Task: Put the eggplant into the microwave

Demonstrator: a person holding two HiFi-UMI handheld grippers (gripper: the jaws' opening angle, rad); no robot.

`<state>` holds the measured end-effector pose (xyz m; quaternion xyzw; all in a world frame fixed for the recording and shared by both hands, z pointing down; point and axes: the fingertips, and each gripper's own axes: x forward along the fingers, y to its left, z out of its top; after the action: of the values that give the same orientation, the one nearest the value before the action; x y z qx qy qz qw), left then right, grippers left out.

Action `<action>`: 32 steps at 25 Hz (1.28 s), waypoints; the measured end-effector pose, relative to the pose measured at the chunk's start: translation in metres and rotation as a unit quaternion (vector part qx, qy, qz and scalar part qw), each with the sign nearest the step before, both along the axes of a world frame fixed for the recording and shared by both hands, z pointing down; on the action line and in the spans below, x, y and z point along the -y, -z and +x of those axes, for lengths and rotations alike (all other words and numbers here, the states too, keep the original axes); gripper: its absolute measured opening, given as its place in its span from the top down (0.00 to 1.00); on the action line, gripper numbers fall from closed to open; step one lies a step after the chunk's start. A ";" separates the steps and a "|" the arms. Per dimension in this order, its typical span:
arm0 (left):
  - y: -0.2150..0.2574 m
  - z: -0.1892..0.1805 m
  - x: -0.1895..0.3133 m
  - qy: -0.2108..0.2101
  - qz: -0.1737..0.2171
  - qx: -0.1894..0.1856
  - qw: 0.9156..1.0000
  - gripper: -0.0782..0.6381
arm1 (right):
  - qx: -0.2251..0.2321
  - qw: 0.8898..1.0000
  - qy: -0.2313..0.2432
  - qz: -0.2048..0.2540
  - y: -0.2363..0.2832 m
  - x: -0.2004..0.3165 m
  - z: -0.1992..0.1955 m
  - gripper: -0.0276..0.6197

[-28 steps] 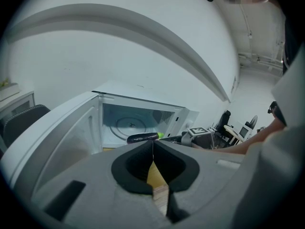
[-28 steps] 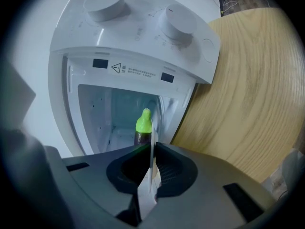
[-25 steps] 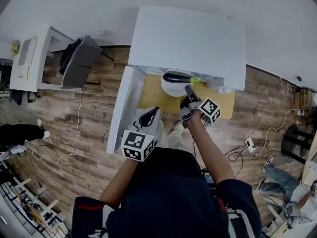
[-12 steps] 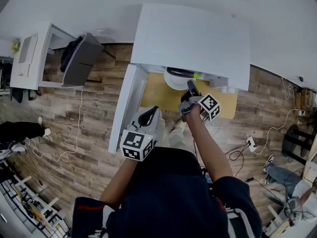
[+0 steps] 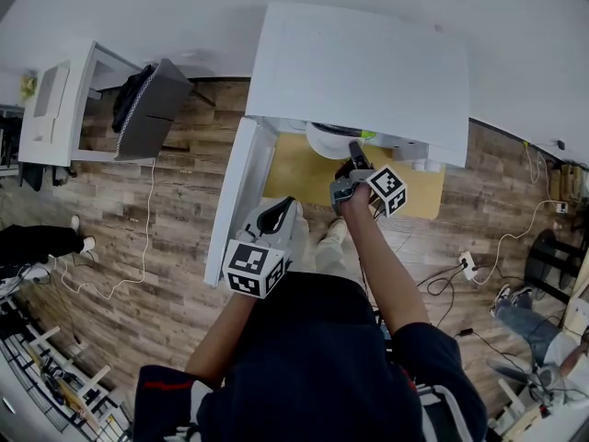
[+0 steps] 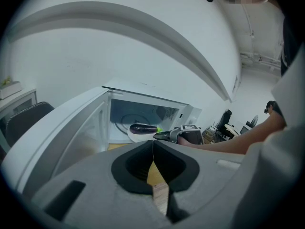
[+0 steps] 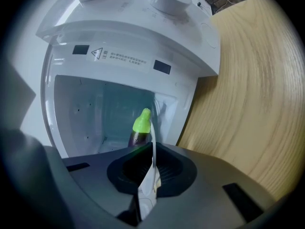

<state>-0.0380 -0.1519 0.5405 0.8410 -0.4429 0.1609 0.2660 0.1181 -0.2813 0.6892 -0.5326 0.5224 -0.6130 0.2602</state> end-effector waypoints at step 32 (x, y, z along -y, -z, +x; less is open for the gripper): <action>0.002 0.011 0.007 -0.018 0.001 0.002 1.000 0.87 | -0.242 0.959 0.142 0.027 0.022 -0.035 0.012 0.89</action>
<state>-0.0275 -0.1589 0.5380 0.8489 -0.4284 0.1670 0.2607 0.1300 -0.2465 0.6672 -0.5777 0.6564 -0.4826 0.0503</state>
